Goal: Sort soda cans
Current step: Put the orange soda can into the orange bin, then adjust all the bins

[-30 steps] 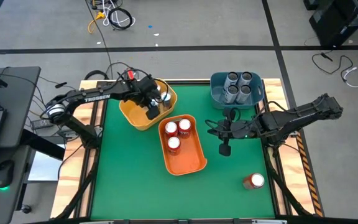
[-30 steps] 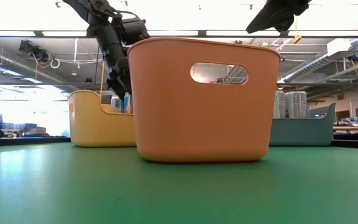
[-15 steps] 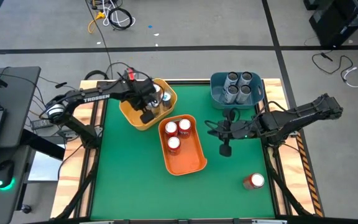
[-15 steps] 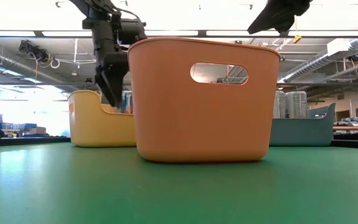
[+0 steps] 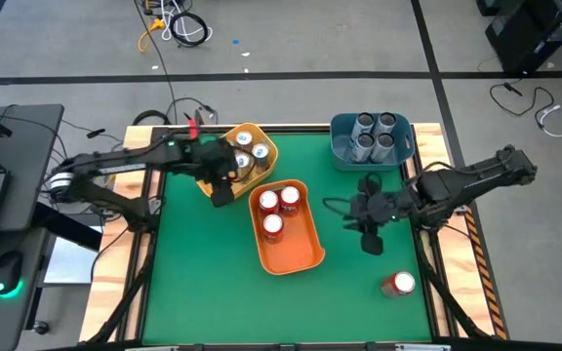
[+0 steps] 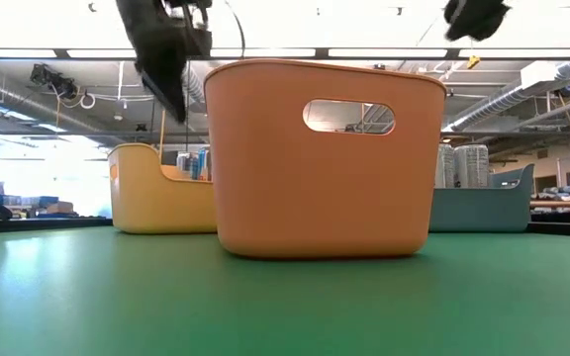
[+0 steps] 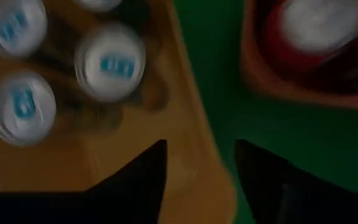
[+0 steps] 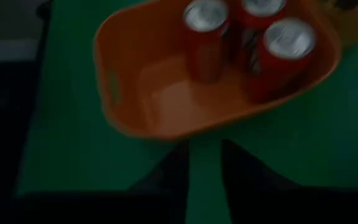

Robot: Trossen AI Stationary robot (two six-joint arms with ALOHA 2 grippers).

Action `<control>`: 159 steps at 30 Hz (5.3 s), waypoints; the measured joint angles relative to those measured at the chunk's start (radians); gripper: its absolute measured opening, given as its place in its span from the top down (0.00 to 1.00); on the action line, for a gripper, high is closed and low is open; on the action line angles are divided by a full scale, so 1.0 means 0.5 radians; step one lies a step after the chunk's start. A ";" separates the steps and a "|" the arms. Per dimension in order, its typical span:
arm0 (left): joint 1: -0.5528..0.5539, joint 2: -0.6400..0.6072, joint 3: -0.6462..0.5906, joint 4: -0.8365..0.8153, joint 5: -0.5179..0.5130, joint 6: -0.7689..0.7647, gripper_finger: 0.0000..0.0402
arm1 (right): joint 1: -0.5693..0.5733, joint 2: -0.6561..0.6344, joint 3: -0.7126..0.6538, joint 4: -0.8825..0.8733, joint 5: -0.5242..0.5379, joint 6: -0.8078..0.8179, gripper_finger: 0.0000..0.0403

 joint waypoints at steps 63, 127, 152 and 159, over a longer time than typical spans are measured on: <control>-0.330 -0.370 0.000 0.177 -0.252 -0.209 0.76 | 0.419 0.929 0.656 -1.506 -0.692 0.897 0.29; -0.214 -0.463 -0.114 0.171 -0.139 0.112 0.99 | -0.374 2.190 2.087 -1.463 -0.174 -1.017 0.19; 0.687 -0.462 -0.480 1.158 1.019 0.606 1.00 | -1.142 1.794 1.912 -0.691 -0.223 -1.207 0.99; 0.893 -0.444 -0.480 1.147 0.974 0.641 1.00 | -1.422 1.797 1.530 -0.222 -0.298 -1.152 1.00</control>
